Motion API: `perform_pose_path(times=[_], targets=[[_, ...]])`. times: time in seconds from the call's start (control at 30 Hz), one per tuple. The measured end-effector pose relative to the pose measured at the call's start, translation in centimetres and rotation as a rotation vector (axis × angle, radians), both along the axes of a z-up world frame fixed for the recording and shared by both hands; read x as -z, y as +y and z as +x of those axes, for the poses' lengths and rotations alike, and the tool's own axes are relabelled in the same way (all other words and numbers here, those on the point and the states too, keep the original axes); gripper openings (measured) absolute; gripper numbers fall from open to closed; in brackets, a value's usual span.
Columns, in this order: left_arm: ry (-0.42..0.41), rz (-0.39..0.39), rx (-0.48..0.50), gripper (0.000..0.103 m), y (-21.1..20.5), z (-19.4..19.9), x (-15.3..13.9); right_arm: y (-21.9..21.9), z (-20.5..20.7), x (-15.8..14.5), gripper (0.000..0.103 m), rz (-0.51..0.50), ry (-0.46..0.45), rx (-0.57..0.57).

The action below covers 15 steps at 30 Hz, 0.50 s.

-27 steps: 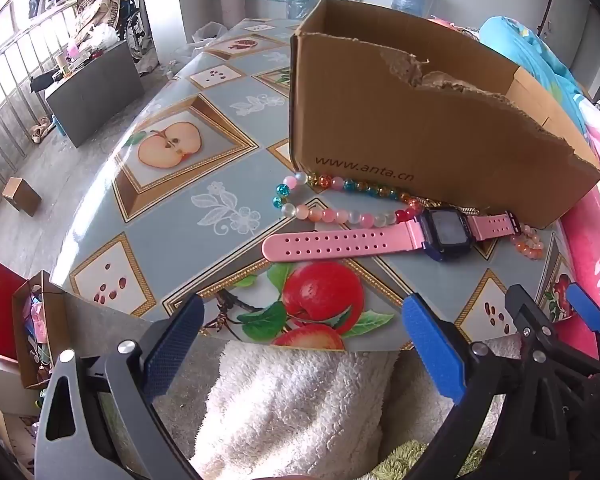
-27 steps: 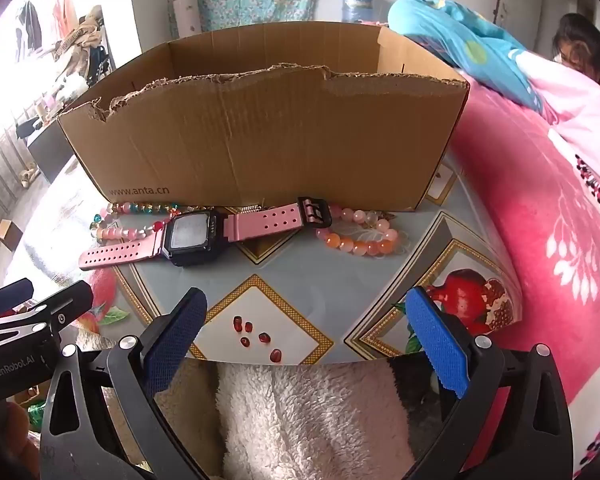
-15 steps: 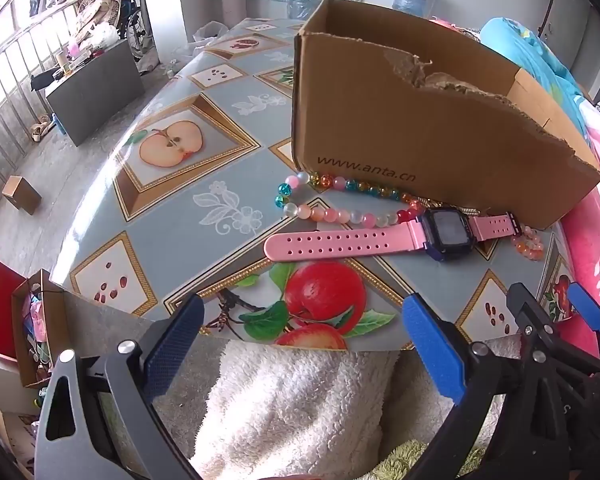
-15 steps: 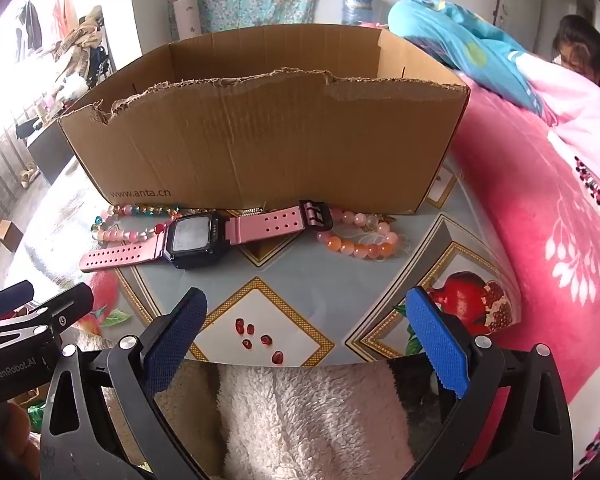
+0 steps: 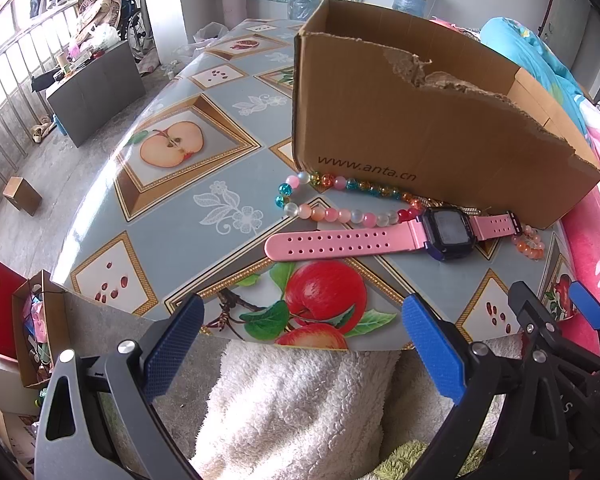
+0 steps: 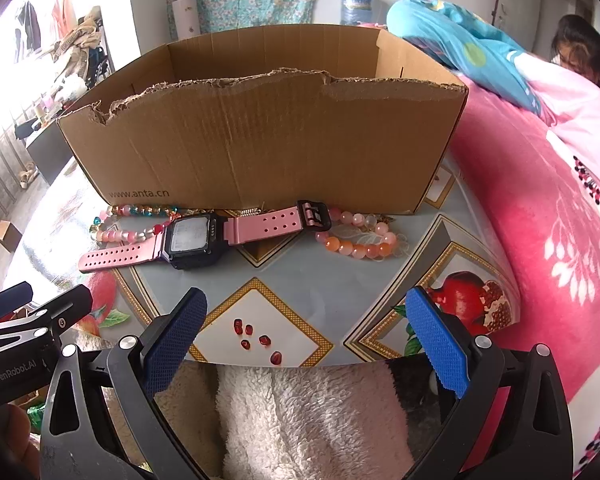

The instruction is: Organize jewelry

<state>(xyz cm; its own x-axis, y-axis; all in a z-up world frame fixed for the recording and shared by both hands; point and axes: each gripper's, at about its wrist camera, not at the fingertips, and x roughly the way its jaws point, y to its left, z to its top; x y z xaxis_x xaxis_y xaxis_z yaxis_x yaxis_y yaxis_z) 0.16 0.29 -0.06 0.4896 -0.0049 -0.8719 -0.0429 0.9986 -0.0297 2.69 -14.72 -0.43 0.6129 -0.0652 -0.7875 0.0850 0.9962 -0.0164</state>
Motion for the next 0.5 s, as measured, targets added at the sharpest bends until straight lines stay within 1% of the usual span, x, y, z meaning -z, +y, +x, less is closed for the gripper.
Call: perform_pose_path(times=[0.5], targets=[[-0.01,0.01,0.0,0.097,-0.45,-0.33,-0.42,-0.24,-0.11,-0.1,0.096,0.003,-0.006,0.002]])
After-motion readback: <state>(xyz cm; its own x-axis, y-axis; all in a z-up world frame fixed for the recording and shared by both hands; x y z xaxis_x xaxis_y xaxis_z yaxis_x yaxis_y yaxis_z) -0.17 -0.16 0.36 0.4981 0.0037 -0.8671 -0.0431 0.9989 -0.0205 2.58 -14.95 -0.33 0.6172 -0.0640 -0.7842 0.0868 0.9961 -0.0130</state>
